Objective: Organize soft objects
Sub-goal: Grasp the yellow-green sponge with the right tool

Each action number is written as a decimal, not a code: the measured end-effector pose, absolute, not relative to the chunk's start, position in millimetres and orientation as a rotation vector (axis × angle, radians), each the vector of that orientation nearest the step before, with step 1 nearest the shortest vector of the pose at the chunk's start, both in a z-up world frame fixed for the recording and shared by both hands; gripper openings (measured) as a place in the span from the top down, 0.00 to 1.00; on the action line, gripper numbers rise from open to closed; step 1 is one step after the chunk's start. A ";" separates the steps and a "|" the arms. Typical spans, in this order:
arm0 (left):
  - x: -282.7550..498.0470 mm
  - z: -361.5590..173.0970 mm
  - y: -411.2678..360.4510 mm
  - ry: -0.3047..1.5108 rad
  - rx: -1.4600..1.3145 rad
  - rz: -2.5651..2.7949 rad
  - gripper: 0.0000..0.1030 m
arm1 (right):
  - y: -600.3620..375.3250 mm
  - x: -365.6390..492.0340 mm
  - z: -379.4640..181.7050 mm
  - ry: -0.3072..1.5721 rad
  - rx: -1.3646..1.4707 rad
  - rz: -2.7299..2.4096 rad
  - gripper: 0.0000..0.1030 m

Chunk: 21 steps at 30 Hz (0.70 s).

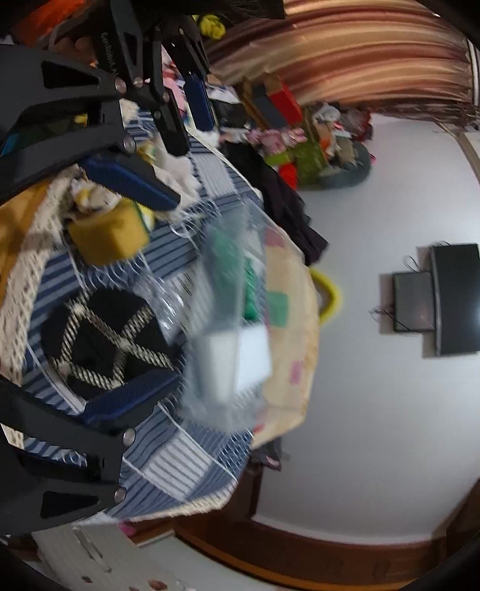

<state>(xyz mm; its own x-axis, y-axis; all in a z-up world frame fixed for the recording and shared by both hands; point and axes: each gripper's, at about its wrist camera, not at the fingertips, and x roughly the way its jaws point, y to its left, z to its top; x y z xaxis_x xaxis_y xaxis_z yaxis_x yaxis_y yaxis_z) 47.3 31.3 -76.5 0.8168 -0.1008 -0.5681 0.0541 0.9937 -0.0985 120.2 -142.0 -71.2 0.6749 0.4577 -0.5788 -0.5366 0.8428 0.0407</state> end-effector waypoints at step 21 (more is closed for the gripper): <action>44.2 -115.0 24.0 0.717 -0.151 -0.176 0.90 | -116.9 118.7 -112.7 0.782 -0.114 0.724 0.61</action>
